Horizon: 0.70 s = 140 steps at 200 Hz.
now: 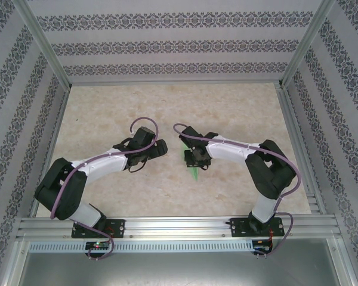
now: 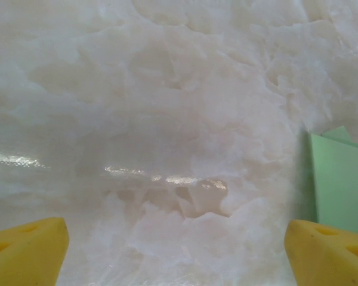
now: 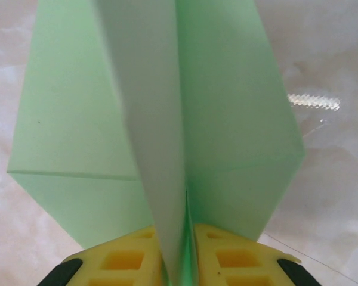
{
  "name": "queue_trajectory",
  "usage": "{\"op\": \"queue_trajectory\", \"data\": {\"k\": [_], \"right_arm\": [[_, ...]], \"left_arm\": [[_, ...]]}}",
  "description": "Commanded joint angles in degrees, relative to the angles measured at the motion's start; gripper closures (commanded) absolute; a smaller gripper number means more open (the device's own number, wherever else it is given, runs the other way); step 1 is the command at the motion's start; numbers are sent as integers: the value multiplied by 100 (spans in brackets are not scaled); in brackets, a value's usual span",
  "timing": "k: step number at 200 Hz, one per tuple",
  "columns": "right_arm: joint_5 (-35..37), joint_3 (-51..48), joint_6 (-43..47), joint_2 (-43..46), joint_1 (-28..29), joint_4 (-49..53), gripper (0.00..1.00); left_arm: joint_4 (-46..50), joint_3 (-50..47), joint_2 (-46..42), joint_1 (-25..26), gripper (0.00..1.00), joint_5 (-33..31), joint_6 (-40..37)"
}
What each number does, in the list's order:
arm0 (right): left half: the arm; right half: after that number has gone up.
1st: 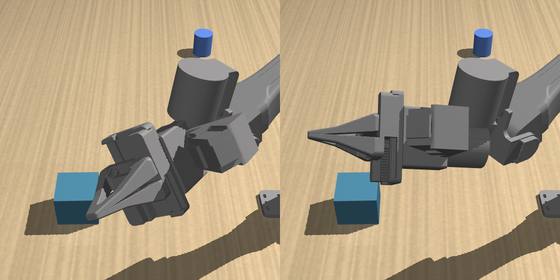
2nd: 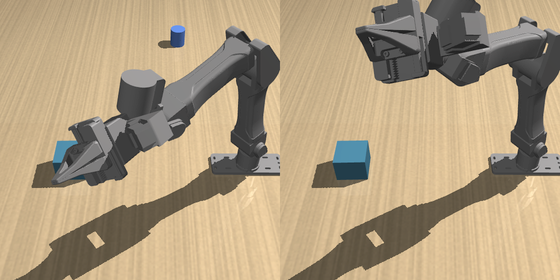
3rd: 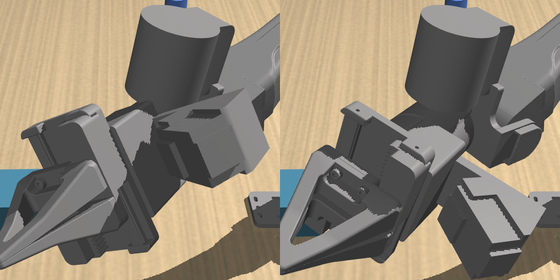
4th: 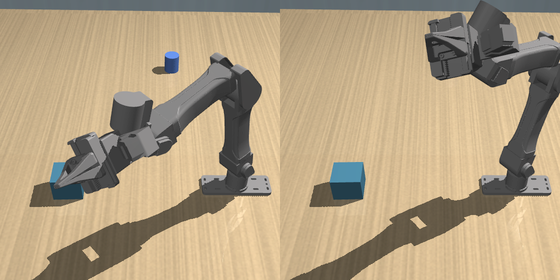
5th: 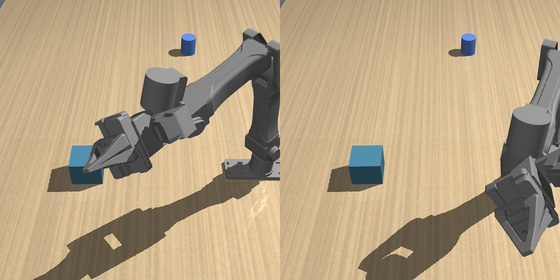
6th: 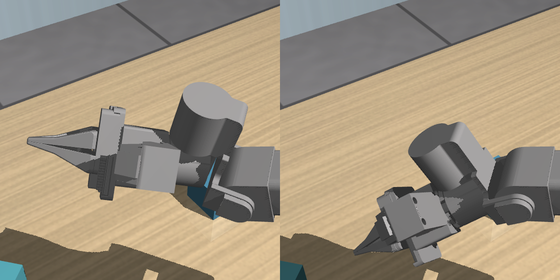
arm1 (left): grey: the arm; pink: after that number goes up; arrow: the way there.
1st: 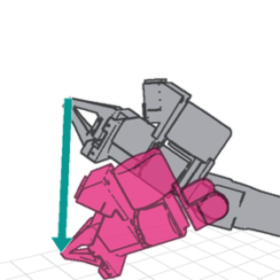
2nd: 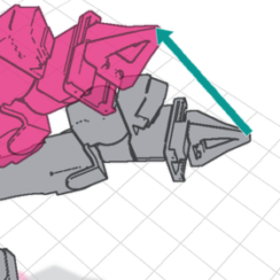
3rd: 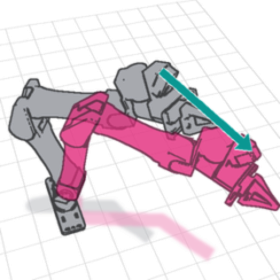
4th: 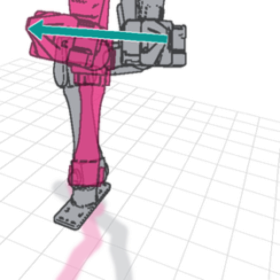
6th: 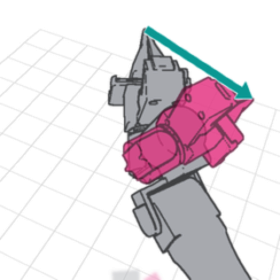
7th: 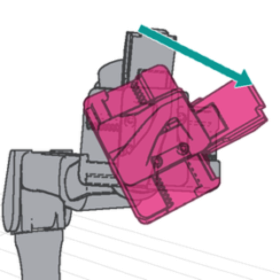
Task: Fold a paper plane with a square sheet of paper (pick it up from the middle)
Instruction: Move the paper plane to the top-center of the table.
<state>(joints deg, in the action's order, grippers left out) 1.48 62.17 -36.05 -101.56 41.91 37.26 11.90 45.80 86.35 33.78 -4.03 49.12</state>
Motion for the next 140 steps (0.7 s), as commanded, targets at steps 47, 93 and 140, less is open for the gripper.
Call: {"op": "queue_trajectory", "data": {"k": [47, 93, 140], "right_arm": [[20, 120, 8, -269, 120, -123, 79], [72, 69, -31, -422, 177, -140, 81], [291, 70, -77, -257, 204, -139, 85]], "left_arm": [[154, 39, -144, -44, 0, -155, -201], [229, 77, -102, -44, 0, -184, -212], [386, 137, -113, -47, 0, -255, -232]]}}
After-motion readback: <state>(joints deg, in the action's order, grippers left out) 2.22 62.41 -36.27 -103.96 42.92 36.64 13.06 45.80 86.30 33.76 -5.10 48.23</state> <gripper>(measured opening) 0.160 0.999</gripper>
